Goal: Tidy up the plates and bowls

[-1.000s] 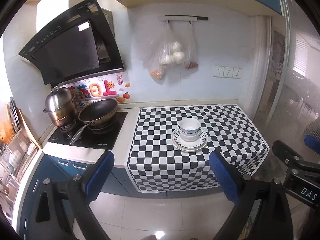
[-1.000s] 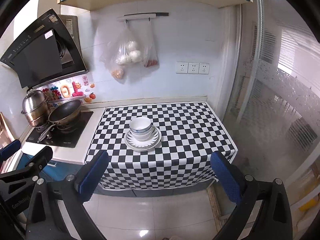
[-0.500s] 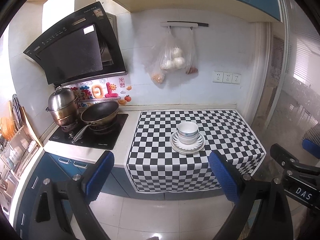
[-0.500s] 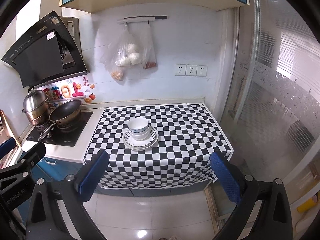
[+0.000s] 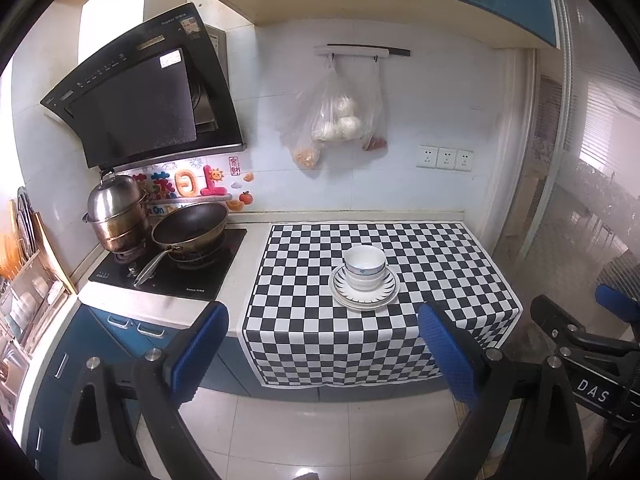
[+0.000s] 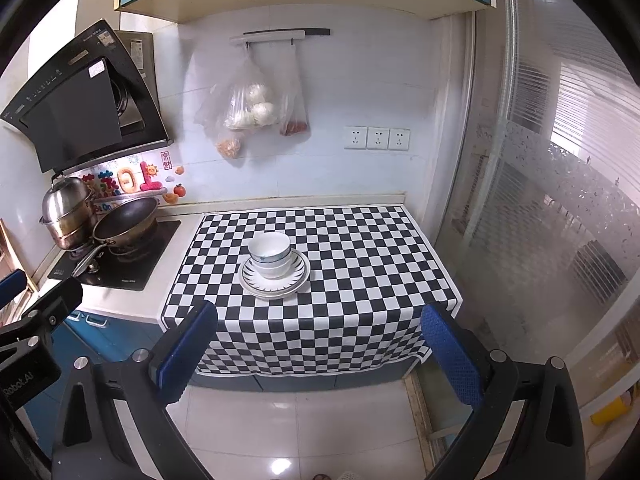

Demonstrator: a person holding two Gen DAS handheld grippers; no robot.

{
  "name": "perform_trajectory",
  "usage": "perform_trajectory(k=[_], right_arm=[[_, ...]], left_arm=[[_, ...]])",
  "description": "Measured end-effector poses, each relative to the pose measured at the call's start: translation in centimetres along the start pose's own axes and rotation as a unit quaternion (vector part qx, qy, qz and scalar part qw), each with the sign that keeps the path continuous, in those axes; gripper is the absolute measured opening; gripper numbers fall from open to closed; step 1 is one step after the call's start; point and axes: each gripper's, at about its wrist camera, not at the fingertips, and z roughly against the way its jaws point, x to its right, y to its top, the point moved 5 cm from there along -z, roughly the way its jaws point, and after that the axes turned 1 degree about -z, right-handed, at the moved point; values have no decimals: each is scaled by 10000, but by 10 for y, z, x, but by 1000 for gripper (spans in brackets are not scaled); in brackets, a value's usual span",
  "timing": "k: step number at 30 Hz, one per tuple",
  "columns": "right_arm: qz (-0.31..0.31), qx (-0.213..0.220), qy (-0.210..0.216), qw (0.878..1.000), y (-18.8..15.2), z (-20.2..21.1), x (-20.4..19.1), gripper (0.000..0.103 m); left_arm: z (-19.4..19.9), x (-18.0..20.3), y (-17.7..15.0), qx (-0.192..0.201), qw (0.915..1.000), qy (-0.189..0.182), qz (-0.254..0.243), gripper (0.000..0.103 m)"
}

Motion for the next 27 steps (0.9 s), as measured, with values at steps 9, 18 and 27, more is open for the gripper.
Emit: perform_trajectory(k=[9, 18, 27], right_arm=[[-52, 76, -60, 9999, 6, -2, 7, 103], [-61, 58, -69, 9999, 7, -5, 6, 103], [-113, 85, -101, 9998, 5, -2, 6, 103]], left_arm=[[-3, 4, 3, 12, 10000, -47, -38, 97], [-6, 4, 3, 17, 10000, -50, -79, 97], [-5, 5, 2, 10, 10000, -23, -91, 97]])
